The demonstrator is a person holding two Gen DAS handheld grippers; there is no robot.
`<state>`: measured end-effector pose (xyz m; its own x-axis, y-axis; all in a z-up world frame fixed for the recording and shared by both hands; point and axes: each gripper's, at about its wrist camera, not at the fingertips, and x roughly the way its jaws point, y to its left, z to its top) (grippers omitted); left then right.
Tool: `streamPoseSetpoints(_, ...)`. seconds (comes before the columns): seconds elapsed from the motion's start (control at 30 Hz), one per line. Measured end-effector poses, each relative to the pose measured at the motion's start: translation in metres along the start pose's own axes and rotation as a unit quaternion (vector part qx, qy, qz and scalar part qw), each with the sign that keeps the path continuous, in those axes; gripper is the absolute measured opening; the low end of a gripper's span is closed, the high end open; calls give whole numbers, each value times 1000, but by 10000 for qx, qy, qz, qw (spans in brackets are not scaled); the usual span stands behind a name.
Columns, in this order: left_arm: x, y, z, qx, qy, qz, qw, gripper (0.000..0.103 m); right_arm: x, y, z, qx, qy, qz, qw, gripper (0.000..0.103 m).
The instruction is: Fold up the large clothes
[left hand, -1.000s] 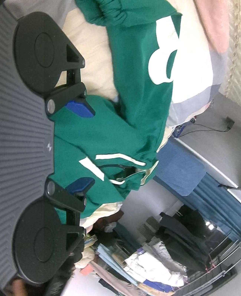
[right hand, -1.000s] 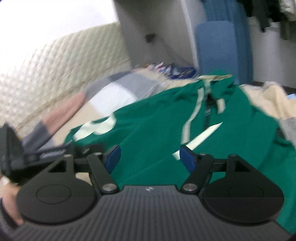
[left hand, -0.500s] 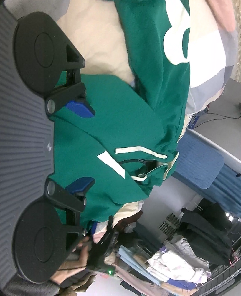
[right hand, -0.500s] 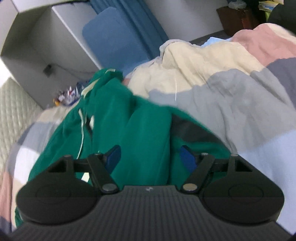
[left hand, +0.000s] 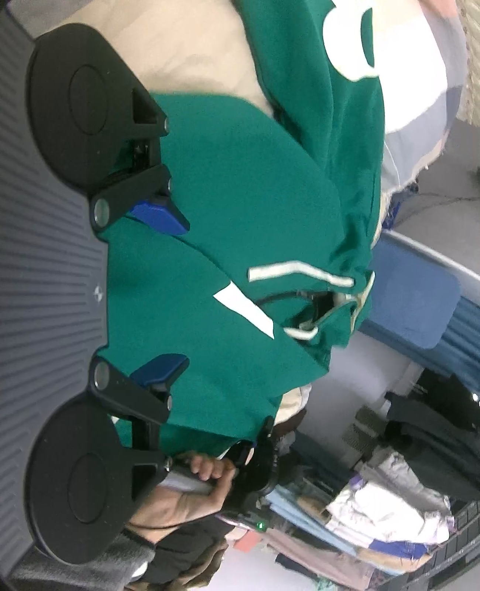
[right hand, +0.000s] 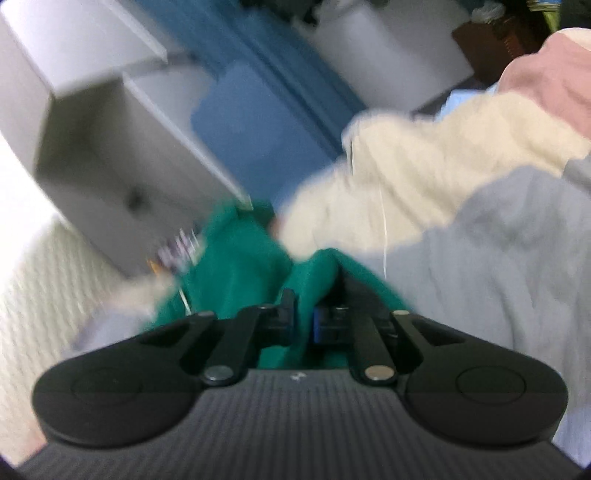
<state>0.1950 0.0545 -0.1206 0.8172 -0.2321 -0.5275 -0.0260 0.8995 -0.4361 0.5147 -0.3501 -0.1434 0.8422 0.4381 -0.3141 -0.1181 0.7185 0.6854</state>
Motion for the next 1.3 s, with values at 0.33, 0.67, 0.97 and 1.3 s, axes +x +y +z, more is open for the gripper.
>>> streamPoseSetpoints(0.33, 19, -16, -12, 222, 67, -148, 9996, 75, 8, -79, 6, 1183, -589, -285, 9908, 8)
streamPoseSetpoints(0.67, 47, -19, -21, 496, 308, 188, 9981, 75, 4, -56, 5, 600, -382, -523, 9961, 13)
streamPoseSetpoints(0.97, 24, -22, -18, 578, 79, 199, 9981, 75, -23, 2, -5, -535, -85, -1024, 9933, 57)
streamPoseSetpoints(1.3, -11, -16, -11, 510, -245, 363, 9977, 75, -93, 57, -39, -1258, 31, -977, 9872, 57)
